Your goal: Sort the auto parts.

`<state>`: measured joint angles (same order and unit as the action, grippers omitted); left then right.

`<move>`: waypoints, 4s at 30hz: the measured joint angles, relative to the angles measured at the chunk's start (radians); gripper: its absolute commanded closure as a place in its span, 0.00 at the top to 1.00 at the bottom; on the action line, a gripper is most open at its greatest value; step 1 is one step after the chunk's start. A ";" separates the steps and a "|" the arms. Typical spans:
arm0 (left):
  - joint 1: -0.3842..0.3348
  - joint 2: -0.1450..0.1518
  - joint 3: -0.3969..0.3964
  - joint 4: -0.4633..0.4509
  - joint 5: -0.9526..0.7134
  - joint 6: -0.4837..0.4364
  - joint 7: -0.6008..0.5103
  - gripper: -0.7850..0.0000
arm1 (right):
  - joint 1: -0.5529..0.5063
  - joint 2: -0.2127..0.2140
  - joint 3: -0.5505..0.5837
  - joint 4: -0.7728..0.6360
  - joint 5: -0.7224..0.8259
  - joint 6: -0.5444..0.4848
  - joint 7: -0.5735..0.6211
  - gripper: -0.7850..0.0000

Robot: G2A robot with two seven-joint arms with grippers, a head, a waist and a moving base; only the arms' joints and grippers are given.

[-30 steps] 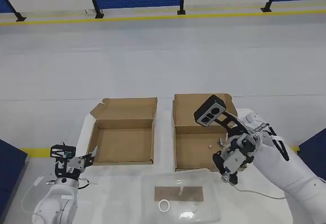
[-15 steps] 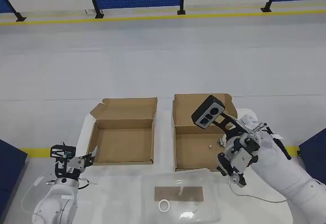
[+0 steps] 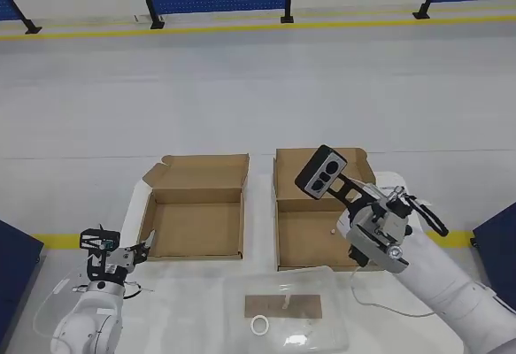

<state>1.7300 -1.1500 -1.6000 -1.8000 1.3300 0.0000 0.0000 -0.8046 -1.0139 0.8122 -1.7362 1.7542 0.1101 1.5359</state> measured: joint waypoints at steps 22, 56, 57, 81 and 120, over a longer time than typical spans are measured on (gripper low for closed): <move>0.000 0.000 0.000 0.000 0.000 0.000 0.000 1.00 | -0.071 -0.019 0.094 -0.038 -0.105 0.036 -0.128 0.00; 0.000 0.000 0.000 0.000 0.000 0.000 0.000 1.00 | -0.166 -0.058 0.169 -0.067 0.005 0.040 -0.228 0.00; 0.000 0.000 0.000 0.000 0.000 0.000 0.000 1.00 | -0.168 -0.060 0.173 -0.067 0.012 0.042 -0.230 0.00; 0.000 0.000 0.000 0.000 0.000 0.000 0.000 1.00 | -0.232 -0.095 0.271 -0.093 -0.040 0.128 -0.259 0.00; 0.000 0.000 0.000 0.000 0.000 0.000 0.000 1.00 | -0.270 -0.122 0.345 -0.097 -0.103 0.158 -0.287 0.00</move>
<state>1.7300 -1.1500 -1.6000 -1.8000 1.3300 0.0000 0.0000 -1.0741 -1.1363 1.1569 -1.8335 1.6516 0.2676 1.2490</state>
